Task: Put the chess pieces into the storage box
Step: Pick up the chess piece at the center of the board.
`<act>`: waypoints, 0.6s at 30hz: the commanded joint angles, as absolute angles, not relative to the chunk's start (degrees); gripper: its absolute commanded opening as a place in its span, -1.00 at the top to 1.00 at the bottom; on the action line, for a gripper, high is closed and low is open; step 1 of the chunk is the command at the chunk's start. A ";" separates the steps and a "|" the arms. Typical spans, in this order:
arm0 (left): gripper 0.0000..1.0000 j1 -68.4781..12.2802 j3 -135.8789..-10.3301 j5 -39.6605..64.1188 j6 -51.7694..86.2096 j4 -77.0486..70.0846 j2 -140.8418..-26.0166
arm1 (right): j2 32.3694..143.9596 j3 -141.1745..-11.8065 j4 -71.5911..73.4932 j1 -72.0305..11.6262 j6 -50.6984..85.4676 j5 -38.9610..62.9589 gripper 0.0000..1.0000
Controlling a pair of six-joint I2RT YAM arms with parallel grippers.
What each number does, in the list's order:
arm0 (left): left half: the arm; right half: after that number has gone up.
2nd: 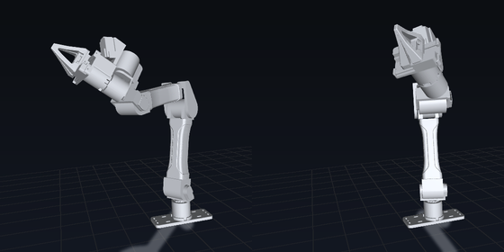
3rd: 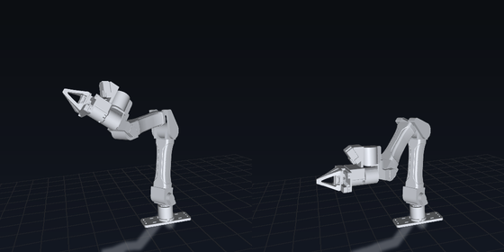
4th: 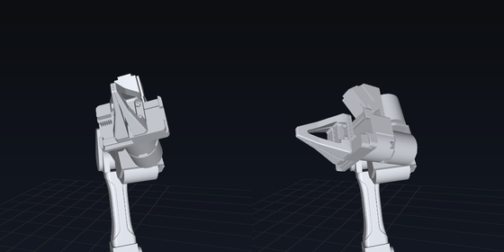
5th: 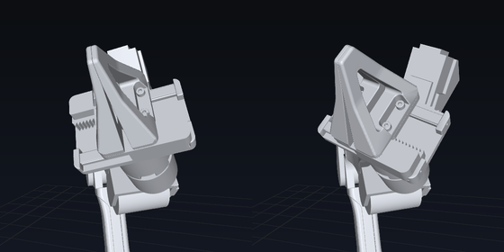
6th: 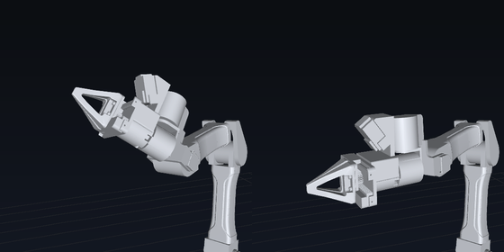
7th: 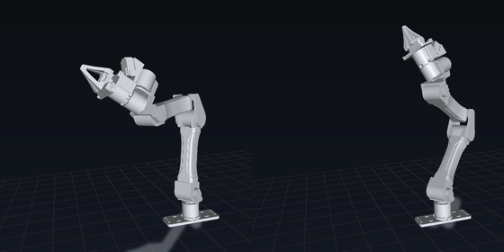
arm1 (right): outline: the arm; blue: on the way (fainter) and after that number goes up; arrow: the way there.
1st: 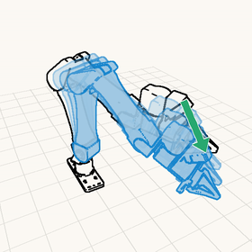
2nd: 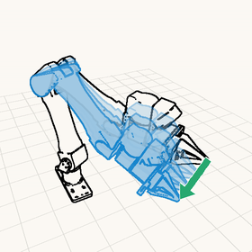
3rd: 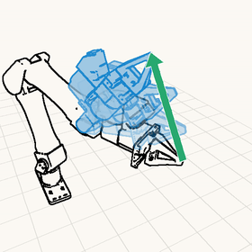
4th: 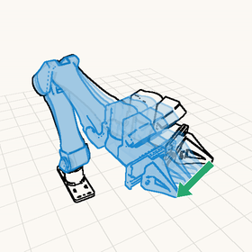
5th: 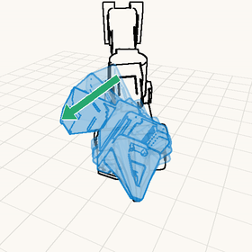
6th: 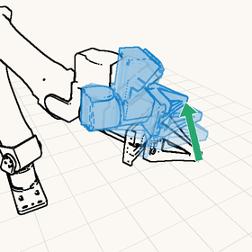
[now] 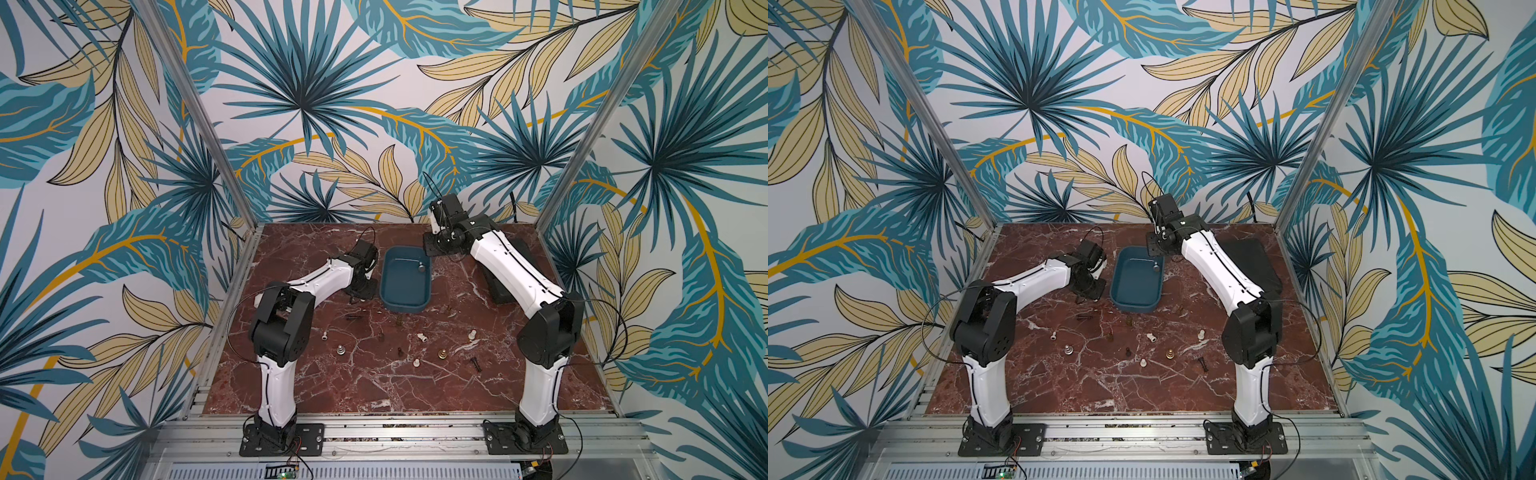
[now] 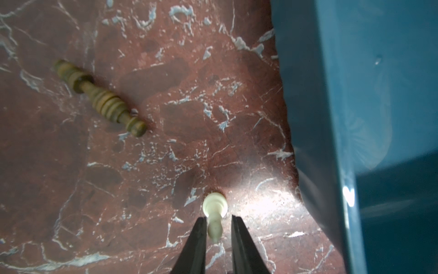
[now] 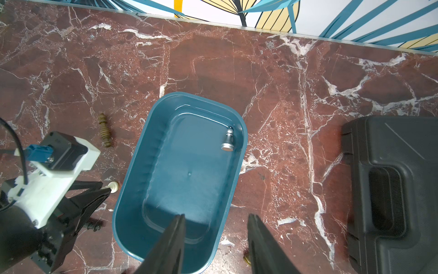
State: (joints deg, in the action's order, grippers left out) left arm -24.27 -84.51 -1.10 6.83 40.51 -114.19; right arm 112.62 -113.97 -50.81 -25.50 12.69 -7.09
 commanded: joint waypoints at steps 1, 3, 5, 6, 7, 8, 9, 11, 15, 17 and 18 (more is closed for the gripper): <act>0.67 -23.94 -86.18 -1.75 5.98 41.90 -115.40 | 112.42 -112.33 -50.20 -25.48 13.36 -7.88 0.04; 0.76 -23.95 -86.30 -2.02 5.89 42.16 -115.47 | 112.33 -112.26 -50.19 -25.46 13.44 -7.90 0.04; 0.77 -23.87 -86.39 -2.33 5.89 42.58 -115.39 | 112.00 -112.15 -50.19 -25.40 13.23 -8.08 0.04; 0.82 -23.91 -86.55 -2.37 5.84 42.90 -115.27 | 111.90 -112.08 -50.19 -25.44 13.27 -8.23 0.04; 0.89 -23.85 -86.74 -2.59 5.80 43.42 -115.17 | 111.71 -112.06 -50.19 -25.49 13.19 -8.36 0.04; 0.97 -23.86 -87.05 -2.84 5.72 44.14 -115.05 | 111.42 -111.98 -50.19 -25.41 13.18 -8.42 0.04; 1.00 -23.91 -87.46 -2.90 5.67 45.18 -114.59 | 111.16 -111.90 -50.19 -25.44 13.10 -8.36 0.04; 1.00 -23.89 -88.44 -6.13 5.86 47.21 -113.14 | 110.45 -111.67 -50.19 -25.44 13.10 -8.27 0.04; 1.00 -23.89 -89.66 -7.83 6.34 48.00 -107.07 | 108.69 -110.88 -50.19 -25.44 13.01 -8.68 0.04; 1.00 -24.07 -91.16 -7.00 6.42 48.05 -105.03 | 108.07 -110.79 -50.19 -25.44 12.93 -8.90 0.04; 1.00 -24.18 -92.44 -6.47 6.34 48.16 -104.53 | 107.72 -110.66 -50.21 -25.41 12.92 -9.01 0.04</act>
